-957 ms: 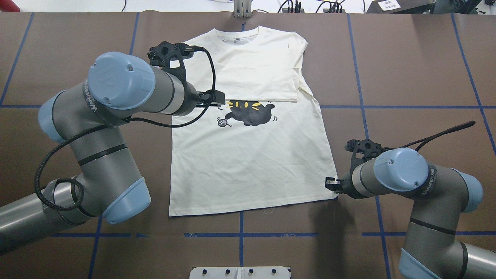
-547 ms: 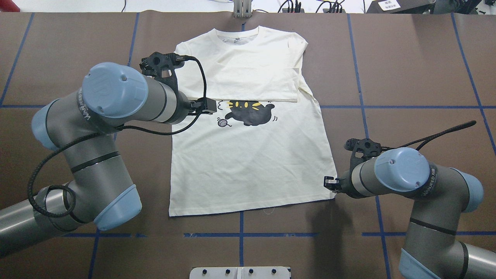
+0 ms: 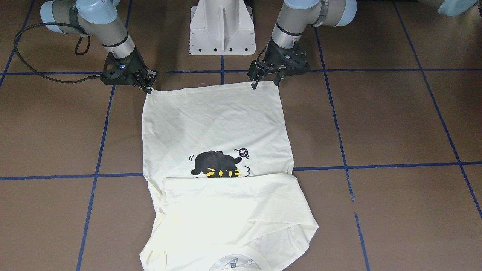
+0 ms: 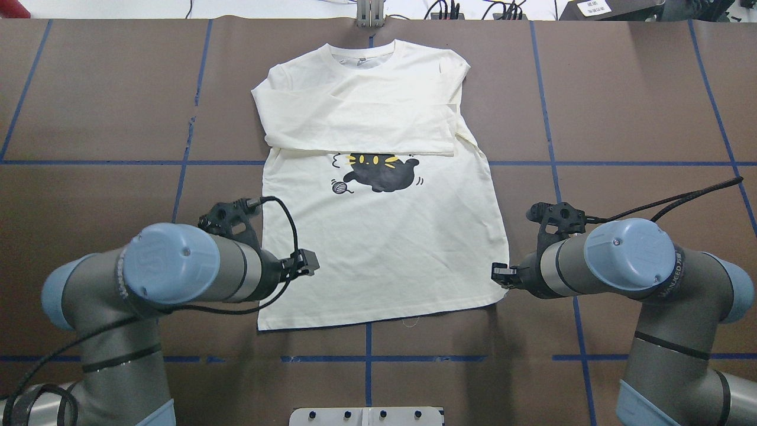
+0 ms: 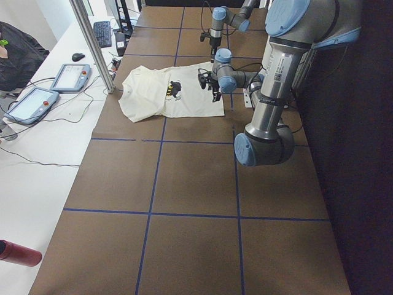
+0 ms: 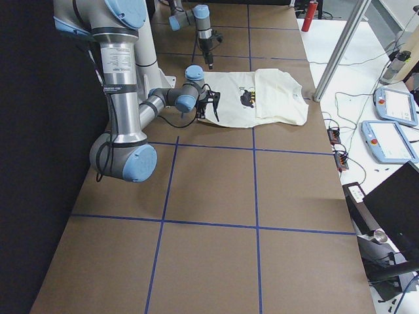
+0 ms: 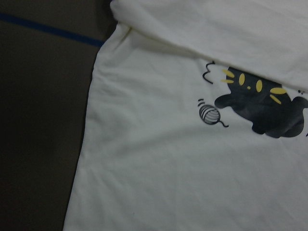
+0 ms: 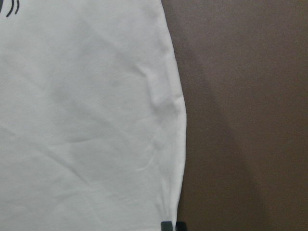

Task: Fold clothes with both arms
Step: 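Lower both grippers to the hem corners nearest the robot and grasp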

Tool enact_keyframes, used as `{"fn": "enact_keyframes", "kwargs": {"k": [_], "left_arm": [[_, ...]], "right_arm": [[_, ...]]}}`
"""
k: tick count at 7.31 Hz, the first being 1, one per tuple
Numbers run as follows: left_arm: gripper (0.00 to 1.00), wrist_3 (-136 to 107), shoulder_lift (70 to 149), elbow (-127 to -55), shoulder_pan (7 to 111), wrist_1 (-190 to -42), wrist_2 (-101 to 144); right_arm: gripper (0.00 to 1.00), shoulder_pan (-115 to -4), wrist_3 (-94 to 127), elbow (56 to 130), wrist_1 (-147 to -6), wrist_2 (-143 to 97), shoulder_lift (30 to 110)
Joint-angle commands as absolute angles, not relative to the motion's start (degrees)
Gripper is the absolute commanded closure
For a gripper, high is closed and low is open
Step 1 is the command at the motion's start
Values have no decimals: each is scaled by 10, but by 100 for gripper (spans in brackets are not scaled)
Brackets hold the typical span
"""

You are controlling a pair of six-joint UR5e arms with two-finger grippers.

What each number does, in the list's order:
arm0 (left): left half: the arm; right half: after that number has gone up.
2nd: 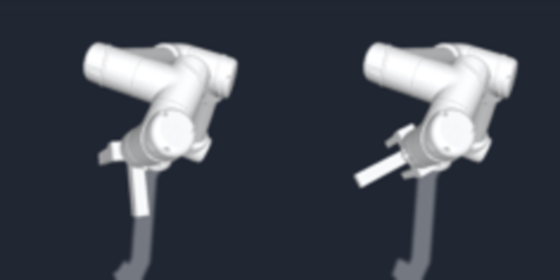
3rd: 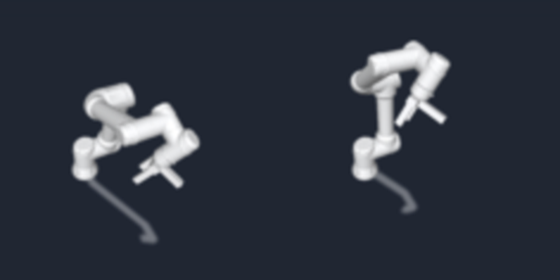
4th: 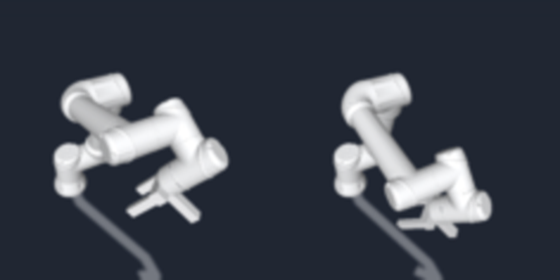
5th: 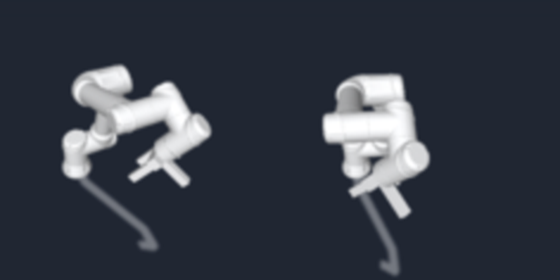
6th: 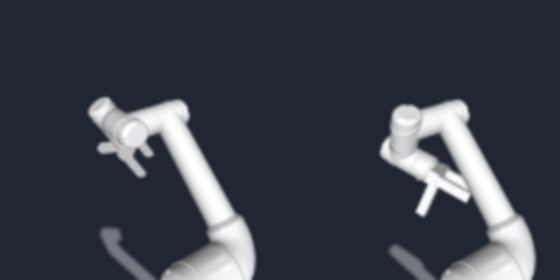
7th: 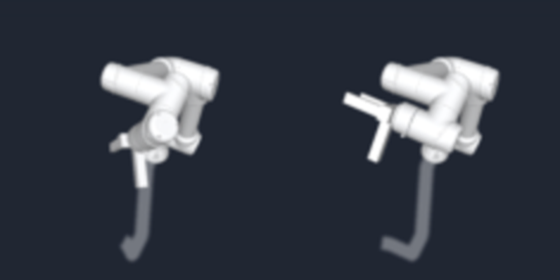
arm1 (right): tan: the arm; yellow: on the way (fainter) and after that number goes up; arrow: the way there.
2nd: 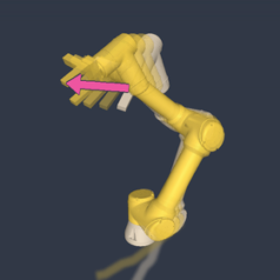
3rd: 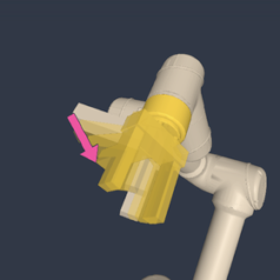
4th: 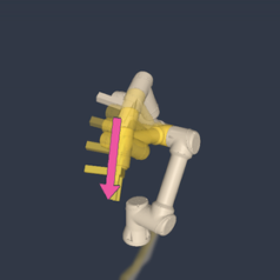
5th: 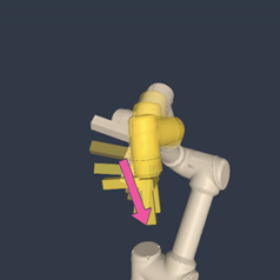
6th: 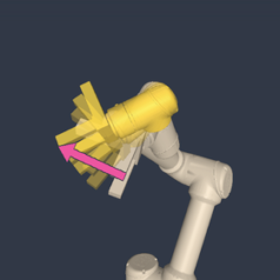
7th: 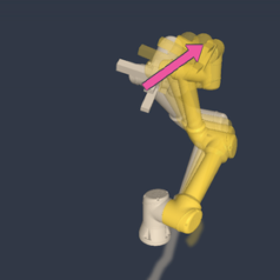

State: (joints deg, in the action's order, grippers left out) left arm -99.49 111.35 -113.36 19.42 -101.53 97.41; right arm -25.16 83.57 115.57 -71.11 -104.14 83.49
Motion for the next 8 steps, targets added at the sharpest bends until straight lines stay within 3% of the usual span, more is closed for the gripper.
{"fn": "enact_keyframes", "kwargs": {"k": [1,4,8], "left_arm": [[10,-1017,1094,-1114,144,-1013,938],[11,-1009,1092,-1102,146,-992,934],[21,-1001,1092,-1100,148,-976,925]], "right_arm": [[100,-258,834,1157,-711,-1042,835],[100,-263,831,1157,-711,-1042,834],[100,-265,831,1157,-711,-1044,834]]}}
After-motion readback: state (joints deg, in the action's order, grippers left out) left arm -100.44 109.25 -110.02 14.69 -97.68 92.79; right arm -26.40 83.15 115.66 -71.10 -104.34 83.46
